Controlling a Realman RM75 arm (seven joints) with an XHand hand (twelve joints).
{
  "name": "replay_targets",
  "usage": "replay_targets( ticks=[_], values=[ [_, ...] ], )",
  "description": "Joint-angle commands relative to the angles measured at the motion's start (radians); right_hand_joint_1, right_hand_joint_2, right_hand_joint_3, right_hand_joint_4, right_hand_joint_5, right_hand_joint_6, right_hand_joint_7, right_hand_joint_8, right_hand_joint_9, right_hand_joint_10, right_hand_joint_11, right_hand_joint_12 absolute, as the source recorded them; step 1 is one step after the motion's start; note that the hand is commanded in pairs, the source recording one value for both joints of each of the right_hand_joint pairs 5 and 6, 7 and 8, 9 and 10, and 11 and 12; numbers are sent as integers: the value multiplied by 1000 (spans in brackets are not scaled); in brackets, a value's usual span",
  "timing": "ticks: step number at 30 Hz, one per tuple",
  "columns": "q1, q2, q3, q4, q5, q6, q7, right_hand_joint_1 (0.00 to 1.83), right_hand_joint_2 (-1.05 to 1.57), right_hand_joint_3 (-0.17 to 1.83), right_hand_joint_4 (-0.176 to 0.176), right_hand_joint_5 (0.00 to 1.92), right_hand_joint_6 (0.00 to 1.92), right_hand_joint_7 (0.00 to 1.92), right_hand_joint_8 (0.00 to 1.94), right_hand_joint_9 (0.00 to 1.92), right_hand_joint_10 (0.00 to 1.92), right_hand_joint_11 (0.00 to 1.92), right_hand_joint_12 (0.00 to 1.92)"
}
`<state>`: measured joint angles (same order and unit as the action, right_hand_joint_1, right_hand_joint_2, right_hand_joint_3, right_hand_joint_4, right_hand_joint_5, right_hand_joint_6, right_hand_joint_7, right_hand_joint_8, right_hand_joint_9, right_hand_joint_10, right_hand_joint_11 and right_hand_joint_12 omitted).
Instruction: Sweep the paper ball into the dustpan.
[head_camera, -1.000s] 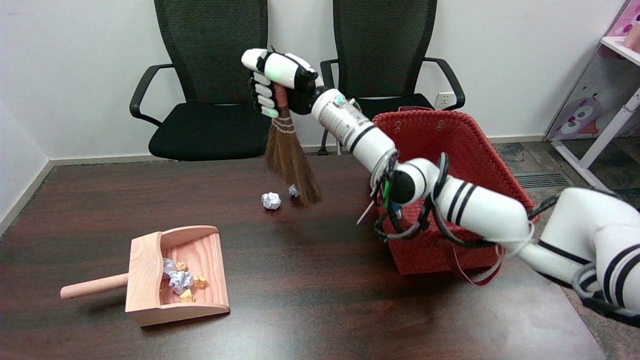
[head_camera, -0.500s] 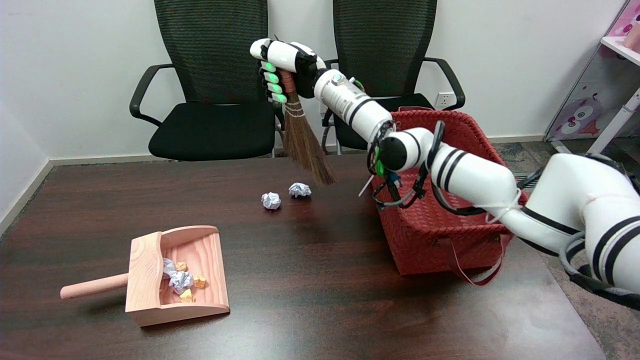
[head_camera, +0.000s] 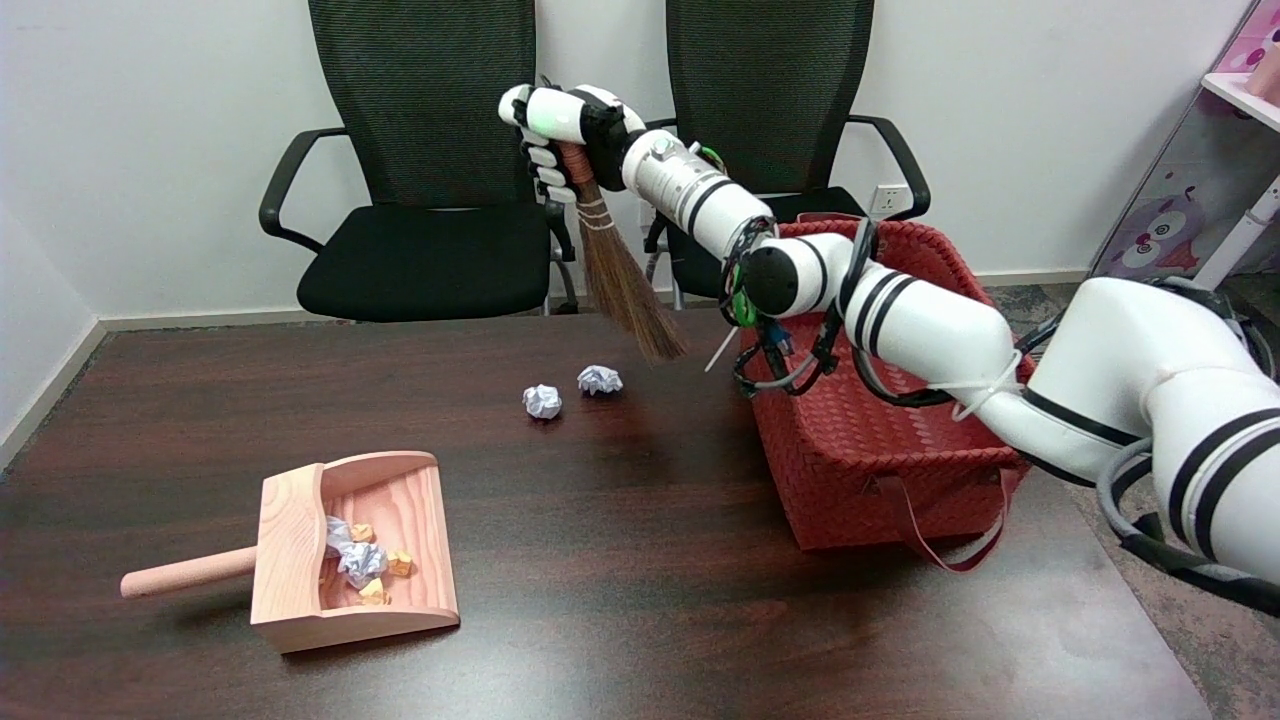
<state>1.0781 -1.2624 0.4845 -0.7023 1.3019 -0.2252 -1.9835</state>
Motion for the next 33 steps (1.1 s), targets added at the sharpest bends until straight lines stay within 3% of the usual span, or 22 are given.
replay_targets(
  ticks=[1, 11, 19, 24, 33],
  values=[
    [-48, 11, -147, 26, -15, -208, 151, 883, 1502, 1163, -13, 1920, 1920, 1920, 1920, 1920, 1920, 1920, 1920],
    [-96, -139, -195, 265, -225, -426, 360, 889, 1433, 1318, -10, 1920, 1920, 1920, 1920, 1920, 1920, 1920, 1920],
    [-83, -225, -186, 438, -454, -462, 357, 913, 1370, 1427, -1, 1920, 1920, 1920, 1920, 1920, 1920, 1920, 1920],
    [-81, -244, -179, 497, -522, -506, 344, 914, 1256, 1607, -1, 1920, 1920, 1920, 1920, 1920, 1920, 1920, 1920],
    [-95, -242, -179, 498, -573, -542, 326, 913, 1207, 1671, -1, 1920, 1920, 1920, 1920, 1920, 1920, 1920, 1920]
  ],
)
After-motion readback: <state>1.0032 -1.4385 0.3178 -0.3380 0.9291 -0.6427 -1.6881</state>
